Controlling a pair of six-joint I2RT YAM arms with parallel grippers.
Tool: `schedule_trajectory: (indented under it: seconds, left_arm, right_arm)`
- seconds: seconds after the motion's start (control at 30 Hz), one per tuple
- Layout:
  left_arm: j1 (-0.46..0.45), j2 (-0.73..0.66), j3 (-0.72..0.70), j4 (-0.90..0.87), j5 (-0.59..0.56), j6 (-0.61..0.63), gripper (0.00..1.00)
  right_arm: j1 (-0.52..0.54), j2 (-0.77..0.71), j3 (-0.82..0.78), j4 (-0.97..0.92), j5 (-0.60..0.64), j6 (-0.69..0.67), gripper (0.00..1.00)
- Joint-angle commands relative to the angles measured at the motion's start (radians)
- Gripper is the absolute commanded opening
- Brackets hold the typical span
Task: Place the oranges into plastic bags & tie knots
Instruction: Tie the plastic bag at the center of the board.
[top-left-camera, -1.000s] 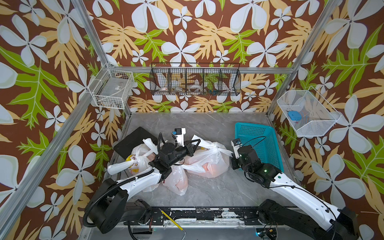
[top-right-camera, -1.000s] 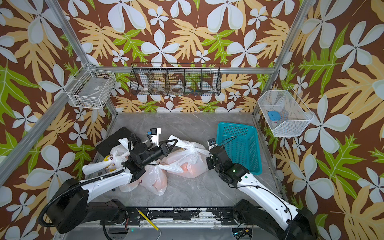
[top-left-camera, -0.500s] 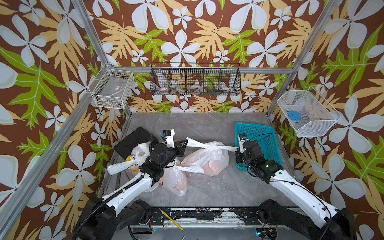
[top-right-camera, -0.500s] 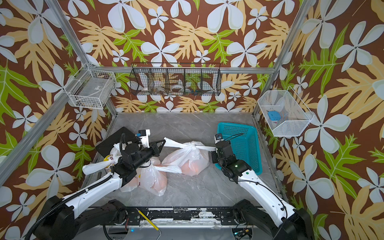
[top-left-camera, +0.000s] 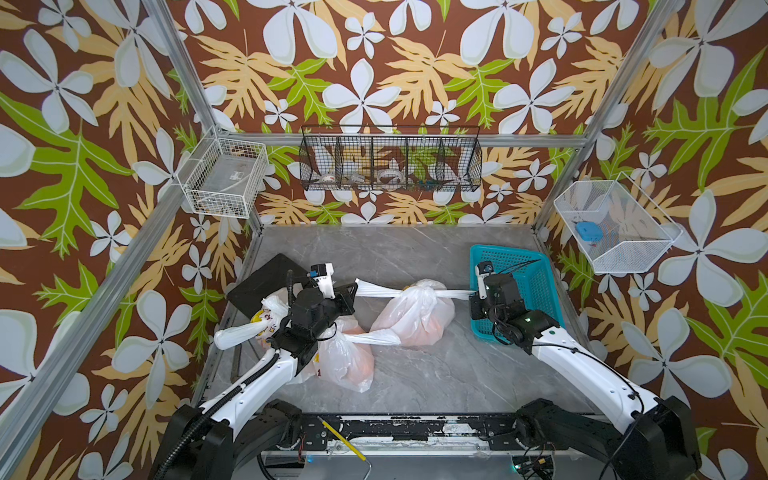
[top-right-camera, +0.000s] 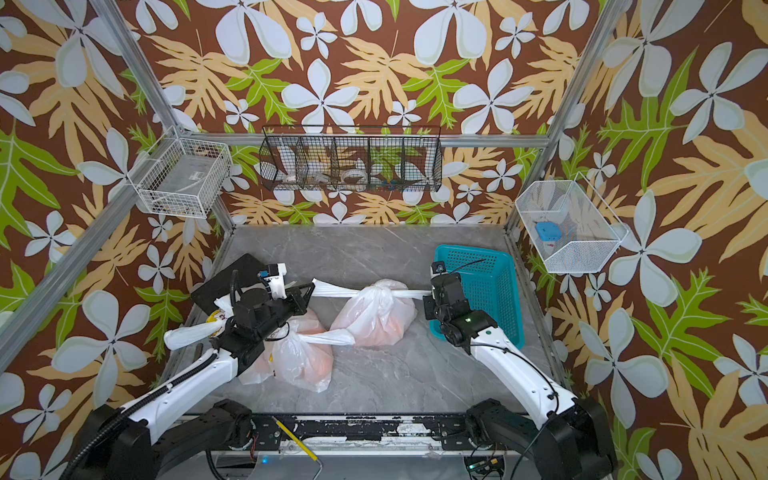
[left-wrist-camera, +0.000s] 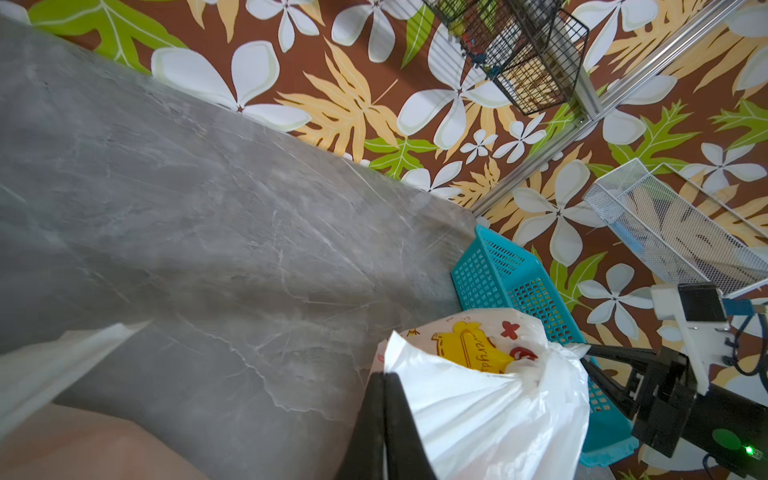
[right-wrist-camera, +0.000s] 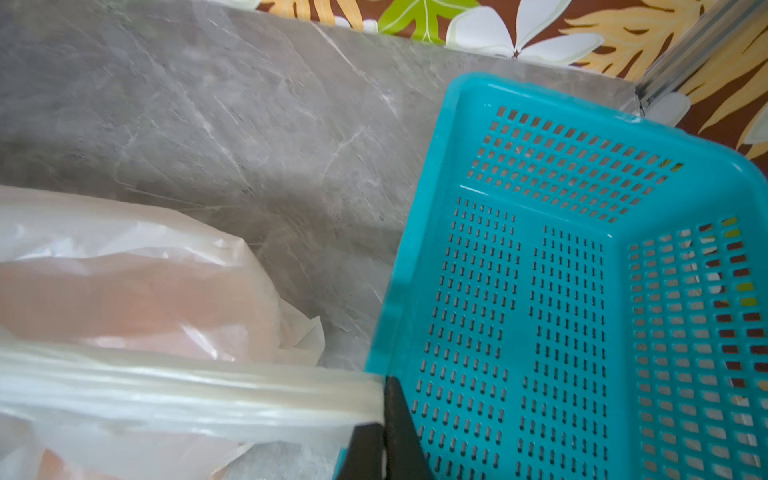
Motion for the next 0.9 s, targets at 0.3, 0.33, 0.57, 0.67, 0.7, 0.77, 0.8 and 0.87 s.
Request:
schedule_trajectory:
  seconds: [0.3, 0.33, 0.57, 0.67, 0.7, 0.77, 0.8, 0.87]
  left_arm:
    - [0.022, -0.037, 0.079, 0.108, -0.006, 0.034, 0.53]
    - [0.022, -0.051, 0.093, 0.094, -0.009, 0.045, 0.59]
    - [0.023, -0.185, 0.227, -0.191, -0.318, 0.225, 0.82]
    - [0.023, -0.252, 0.212, -0.243, -0.495, 0.303, 0.84]
    - [0.024, -0.273, 0.201, -0.255, -0.552, 0.323, 0.87]
    - [0.026, -0.327, 0.169, -0.277, -0.682, 0.366, 0.88]
    - [0.029, -0.350, 0.152, -0.281, -0.734, 0.383, 0.90]
    - [0.059, -0.410, 0.102, -0.283, -0.827, 0.399, 0.92]
  right_arm:
    - [-0.060, -0.059, 0.075, -0.060, -0.177, -0.073, 0.66]
    - [-0.071, -0.081, 0.079, -0.068, -0.185, -0.079, 0.75]
    - [-0.317, -0.252, 0.039, -0.034, -0.266, -0.105, 0.93]
    - [-0.415, -0.305, -0.058, 0.088, -0.319, -0.102, 1.00]
    - [-0.436, -0.310, -0.089, 0.129, -0.331, -0.098, 0.99]
    - [-0.483, -0.308, -0.157, 0.219, -0.335, -0.076, 0.99]
    - [-0.499, -0.302, -0.185, 0.258, -0.319, -0.055, 0.99]
    - [-0.519, -0.283, -0.254, 0.362, -0.294, -0.043, 0.99]
